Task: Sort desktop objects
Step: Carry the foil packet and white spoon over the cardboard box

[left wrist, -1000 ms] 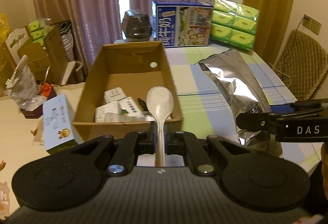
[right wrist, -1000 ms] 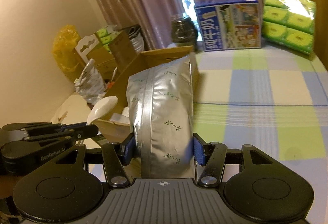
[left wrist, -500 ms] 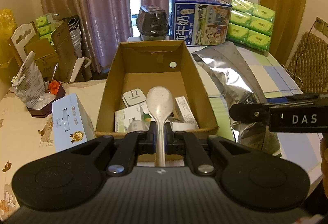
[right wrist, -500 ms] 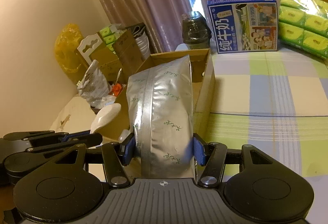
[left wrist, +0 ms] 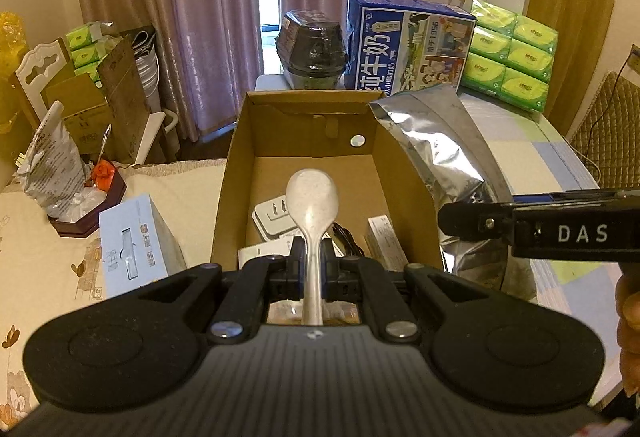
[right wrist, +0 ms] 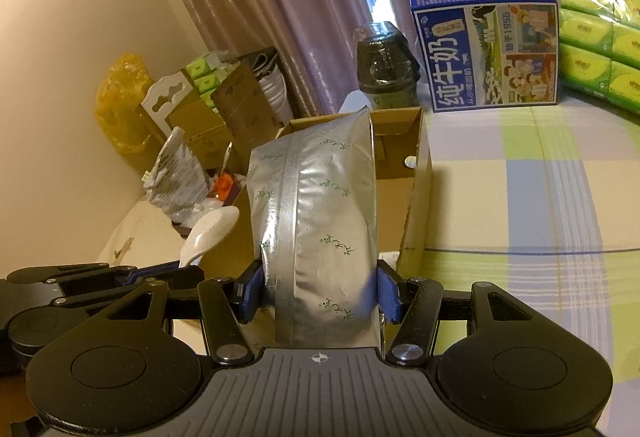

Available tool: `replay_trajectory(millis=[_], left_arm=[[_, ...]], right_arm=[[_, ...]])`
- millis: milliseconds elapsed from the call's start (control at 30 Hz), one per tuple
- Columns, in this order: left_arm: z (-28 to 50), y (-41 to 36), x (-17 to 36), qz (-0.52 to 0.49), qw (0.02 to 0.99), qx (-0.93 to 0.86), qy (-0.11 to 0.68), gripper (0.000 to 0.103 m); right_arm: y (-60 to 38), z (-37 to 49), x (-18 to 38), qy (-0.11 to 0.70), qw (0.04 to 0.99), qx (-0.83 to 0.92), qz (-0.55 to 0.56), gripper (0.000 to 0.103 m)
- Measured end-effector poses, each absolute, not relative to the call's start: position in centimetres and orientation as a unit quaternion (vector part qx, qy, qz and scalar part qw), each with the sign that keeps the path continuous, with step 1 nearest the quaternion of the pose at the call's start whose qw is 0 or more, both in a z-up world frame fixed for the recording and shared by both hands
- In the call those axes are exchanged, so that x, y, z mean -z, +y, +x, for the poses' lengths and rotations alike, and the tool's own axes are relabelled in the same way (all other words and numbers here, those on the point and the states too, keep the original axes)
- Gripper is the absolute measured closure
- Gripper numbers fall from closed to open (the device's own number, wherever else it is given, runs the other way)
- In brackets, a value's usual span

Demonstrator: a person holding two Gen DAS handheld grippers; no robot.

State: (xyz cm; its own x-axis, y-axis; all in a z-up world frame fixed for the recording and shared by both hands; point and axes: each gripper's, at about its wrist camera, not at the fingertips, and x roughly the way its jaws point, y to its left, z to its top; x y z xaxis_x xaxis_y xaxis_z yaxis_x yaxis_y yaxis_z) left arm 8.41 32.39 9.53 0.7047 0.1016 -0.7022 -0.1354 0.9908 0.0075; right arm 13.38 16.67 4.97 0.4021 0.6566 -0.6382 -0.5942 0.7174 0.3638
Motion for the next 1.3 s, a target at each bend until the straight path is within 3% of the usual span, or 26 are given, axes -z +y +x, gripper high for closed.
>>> replay_trajectory(millis=[1300], left_arm=[[16.7, 35.1, -6.0, -0.038, 0.912, -0.049, 0.405, 0.099]], right_arm=[[19.2, 19.5, -2.4, 0.425, 0.831, -0.352, 0.075, 0.049]])
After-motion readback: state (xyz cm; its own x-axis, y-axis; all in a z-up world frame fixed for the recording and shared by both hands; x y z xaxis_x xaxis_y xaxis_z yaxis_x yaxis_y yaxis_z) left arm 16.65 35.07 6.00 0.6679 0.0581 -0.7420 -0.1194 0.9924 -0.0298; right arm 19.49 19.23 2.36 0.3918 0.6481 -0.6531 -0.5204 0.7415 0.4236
